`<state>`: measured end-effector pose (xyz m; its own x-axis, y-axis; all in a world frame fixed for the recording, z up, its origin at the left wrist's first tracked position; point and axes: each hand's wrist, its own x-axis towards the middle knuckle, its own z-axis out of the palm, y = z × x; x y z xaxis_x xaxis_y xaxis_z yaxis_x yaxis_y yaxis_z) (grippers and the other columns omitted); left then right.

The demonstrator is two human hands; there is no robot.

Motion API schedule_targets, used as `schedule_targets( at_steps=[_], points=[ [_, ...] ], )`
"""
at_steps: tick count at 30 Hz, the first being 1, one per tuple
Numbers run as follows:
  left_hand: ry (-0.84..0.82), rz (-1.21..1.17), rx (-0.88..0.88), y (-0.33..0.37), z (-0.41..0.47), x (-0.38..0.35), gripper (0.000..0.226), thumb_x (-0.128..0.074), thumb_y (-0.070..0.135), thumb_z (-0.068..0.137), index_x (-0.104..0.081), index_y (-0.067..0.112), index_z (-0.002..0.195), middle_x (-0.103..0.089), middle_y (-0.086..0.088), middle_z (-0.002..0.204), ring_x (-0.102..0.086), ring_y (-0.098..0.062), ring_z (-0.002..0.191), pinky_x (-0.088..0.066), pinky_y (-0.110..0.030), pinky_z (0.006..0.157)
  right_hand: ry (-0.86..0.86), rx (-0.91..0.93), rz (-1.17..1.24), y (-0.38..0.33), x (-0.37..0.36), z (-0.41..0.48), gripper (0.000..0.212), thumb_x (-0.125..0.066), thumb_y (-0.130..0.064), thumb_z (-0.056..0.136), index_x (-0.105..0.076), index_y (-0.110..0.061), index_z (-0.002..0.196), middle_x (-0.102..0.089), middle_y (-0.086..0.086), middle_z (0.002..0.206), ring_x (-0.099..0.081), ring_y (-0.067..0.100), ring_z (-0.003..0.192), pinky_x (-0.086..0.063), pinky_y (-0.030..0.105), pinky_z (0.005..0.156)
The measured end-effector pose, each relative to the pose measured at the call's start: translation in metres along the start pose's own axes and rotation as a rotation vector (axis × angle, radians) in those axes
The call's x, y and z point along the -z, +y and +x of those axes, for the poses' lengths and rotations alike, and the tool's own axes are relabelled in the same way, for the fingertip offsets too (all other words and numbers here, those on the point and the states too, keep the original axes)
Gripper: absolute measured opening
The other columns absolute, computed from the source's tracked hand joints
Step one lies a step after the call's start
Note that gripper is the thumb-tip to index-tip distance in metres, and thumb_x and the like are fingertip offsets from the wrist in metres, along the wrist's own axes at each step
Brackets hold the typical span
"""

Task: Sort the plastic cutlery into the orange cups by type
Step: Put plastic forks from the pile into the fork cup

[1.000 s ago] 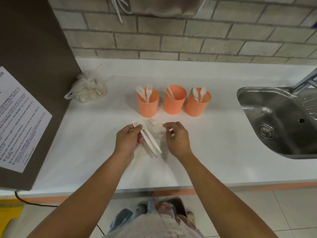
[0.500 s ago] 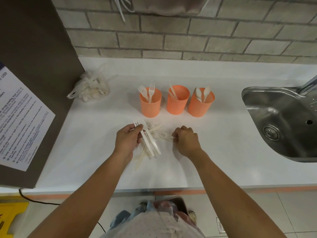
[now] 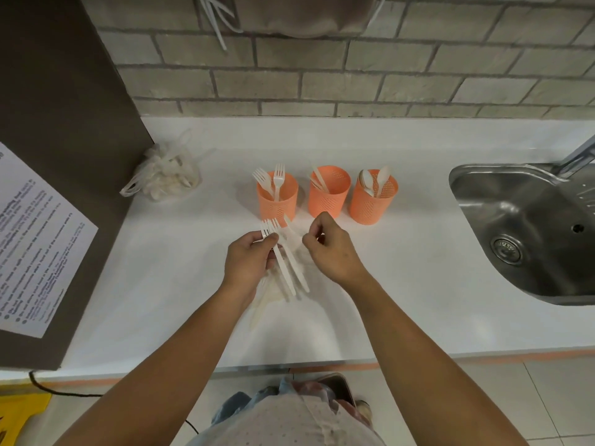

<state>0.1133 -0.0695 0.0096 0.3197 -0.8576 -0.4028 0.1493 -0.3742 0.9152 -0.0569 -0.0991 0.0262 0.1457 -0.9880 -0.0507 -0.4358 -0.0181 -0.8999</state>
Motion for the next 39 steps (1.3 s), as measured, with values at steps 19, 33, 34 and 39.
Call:
schedule_targets(
  at_steps=[19,33,34,39],
  points=[
    [-0.061,0.012,-0.176,0.031,0.0,-0.018,0.014,-0.072,0.026,0.098,-0.077,0.019,0.109,-0.081,-0.004,0.09,-0.073,-0.017,0.076,-0.061,-0.03,0.078,0.067,-0.114,0.139,-0.02,-0.011,0.029,0.017,-0.069,-0.025,0.095,-0.072,-0.019,0.11,-0.056,-0.014,0.059,-0.054,-0.004,0.052,-0.044,0.022,0.063],
    [-0.129,-0.009,-0.234,0.063,0.011,-0.01,0.014,-0.071,0.026,0.099,-0.082,0.016,0.1,-0.06,-0.027,0.085,-0.063,-0.026,0.083,-0.064,-0.043,0.089,-0.219,-0.107,0.361,-0.051,0.008,0.055,0.014,-0.065,-0.007,0.099,-0.072,-0.004,0.111,-0.068,-0.001,0.079,-0.06,0.014,0.063,-0.053,0.032,0.063],
    [-0.124,0.001,-0.253,0.065,0.012,-0.01,0.015,-0.071,0.027,0.099,-0.081,0.016,0.099,-0.059,-0.02,0.081,-0.061,-0.025,0.08,-0.063,-0.046,0.092,-0.208,-0.091,0.357,-0.054,0.009,0.058,0.013,-0.065,-0.007,0.099,-0.073,-0.005,0.109,-0.067,-0.002,0.077,-0.059,0.015,0.063,-0.053,0.031,0.062],
    [-0.065,0.005,-0.296,0.072,0.008,-0.012,0.026,-0.065,0.032,0.102,-0.07,0.032,0.128,-0.068,-0.002,0.099,-0.068,-0.014,0.084,-0.063,-0.032,0.083,-0.052,-0.049,0.37,-0.068,0.009,0.073,0.009,-0.064,-0.005,0.097,-0.072,-0.003,0.098,-0.067,0.01,0.078,-0.059,0.022,0.067,-0.053,0.034,0.066]
  ],
)
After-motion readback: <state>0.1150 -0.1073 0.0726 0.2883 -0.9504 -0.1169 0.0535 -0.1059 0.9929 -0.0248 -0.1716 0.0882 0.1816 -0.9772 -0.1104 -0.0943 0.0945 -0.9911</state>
